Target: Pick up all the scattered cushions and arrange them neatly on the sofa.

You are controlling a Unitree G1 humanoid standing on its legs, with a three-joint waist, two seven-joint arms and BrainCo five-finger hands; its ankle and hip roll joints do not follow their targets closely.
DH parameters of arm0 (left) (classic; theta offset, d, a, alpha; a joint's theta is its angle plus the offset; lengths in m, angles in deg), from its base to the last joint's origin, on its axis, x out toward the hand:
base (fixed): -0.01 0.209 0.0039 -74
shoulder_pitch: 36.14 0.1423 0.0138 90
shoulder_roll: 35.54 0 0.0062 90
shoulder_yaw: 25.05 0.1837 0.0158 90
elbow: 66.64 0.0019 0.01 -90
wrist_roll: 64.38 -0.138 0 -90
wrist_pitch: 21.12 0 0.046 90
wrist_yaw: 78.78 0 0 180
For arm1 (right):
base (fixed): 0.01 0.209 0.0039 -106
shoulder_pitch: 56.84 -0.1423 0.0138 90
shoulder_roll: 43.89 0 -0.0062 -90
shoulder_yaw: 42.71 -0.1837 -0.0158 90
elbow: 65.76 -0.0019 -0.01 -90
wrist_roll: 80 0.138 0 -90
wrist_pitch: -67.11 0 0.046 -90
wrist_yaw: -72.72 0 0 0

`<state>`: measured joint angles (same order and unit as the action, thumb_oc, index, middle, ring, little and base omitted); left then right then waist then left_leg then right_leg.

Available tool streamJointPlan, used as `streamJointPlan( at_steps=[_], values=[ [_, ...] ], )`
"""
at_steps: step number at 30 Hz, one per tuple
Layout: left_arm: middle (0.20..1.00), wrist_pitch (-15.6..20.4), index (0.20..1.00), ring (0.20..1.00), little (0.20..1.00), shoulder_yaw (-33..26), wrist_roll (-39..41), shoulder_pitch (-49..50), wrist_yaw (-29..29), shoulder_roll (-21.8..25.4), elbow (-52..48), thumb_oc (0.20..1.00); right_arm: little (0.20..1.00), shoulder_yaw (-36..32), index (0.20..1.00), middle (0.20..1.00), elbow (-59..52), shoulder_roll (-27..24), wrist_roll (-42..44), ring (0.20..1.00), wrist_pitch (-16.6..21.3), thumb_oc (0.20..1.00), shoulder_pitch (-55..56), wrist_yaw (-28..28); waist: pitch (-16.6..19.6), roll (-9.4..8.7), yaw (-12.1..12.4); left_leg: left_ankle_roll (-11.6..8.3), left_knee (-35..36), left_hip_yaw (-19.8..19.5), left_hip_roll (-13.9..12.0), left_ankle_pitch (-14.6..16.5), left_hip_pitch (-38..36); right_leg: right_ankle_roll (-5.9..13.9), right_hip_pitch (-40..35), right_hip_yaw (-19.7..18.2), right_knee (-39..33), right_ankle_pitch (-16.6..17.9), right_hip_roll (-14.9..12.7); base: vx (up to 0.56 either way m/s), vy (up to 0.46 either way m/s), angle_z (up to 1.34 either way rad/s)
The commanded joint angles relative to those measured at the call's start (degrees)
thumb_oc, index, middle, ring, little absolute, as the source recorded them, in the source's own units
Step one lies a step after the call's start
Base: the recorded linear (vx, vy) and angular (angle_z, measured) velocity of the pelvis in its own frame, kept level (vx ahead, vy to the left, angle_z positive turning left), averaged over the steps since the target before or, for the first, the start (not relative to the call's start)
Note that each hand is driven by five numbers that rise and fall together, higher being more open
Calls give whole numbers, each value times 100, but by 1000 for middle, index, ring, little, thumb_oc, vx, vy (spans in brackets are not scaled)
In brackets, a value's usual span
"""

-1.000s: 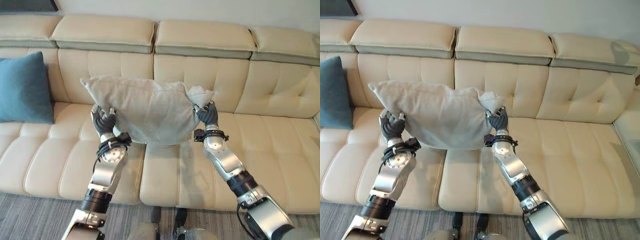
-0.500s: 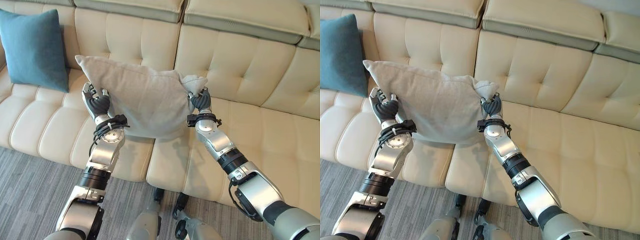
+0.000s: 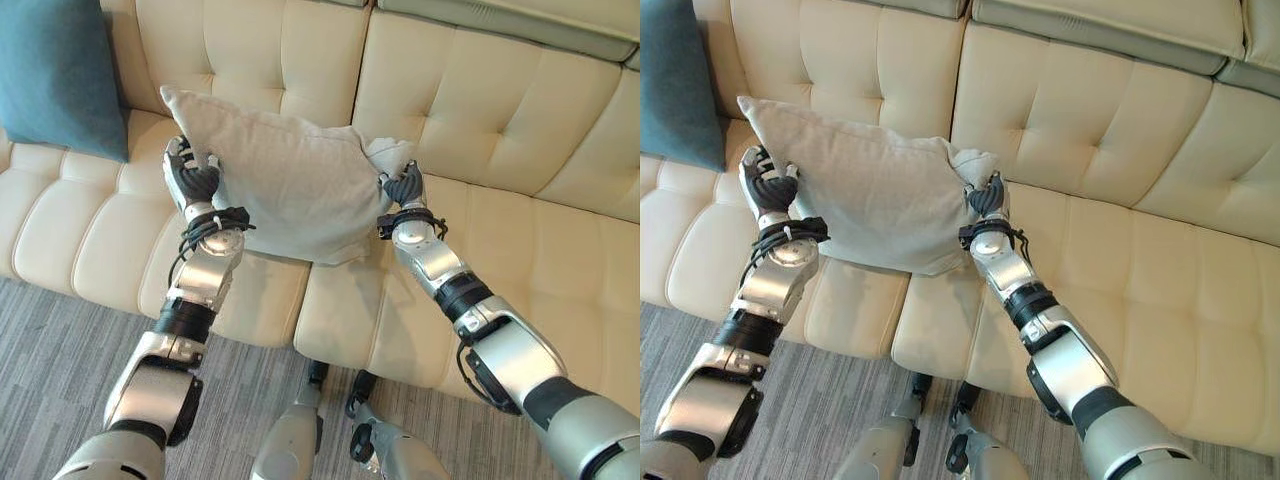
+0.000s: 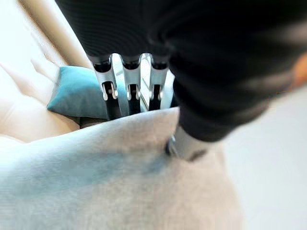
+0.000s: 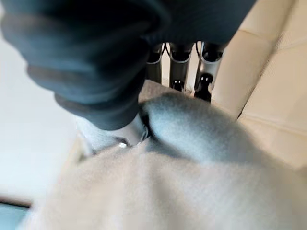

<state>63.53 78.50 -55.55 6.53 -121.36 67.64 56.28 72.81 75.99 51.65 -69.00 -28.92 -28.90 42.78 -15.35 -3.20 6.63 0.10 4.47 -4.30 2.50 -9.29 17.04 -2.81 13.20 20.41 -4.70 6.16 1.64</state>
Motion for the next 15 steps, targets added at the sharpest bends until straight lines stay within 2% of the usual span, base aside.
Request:
streamJointPlan(
  at_steps=[1,6,11,15],
  values=[
    [1000,375,1000,1000,1000,445,418,-1315,389,587,846,1000,1000,309,1000,1000,475,-290,-303,1000,-162,1000,-627,308,54,-136,-22,-348,53,401,30,584,-313,851,-161,-426,-30,-610,-285,0,0,0],
    [1000,657,1000,1000,1000,438,1424,-1595,805,779,1500,1000,1000,240,1000,1000,983,-462,-148,1000,-284,1000,-730,331,29,-54,-88,-357,53,453,35,544,-205,881,-32,-505,-30,-550,-281,-11,9,-4],
    [1000,1050,1000,1000,1000,45,2888,-1531,1054,947,1910,1000,1000,-74,1000,1000,801,-656,339,1000,-224,1000,-652,78,-36,-31,-222,-349,53,535,-1,573,-276,869,-62,-579,-30,-574,-266,-33,1,-9],
    [1000,1326,1000,1000,1000,-557,3593,-964,1034,1094,1488,1000,1000,-719,1000,1000,236,-992,726,1000,-15,1000,-212,-348,3,-75,-323,-321,53,639,-51,652,-415,854,-135,-654,-30,-614,-234,-21,-18,-9]
  ],
)
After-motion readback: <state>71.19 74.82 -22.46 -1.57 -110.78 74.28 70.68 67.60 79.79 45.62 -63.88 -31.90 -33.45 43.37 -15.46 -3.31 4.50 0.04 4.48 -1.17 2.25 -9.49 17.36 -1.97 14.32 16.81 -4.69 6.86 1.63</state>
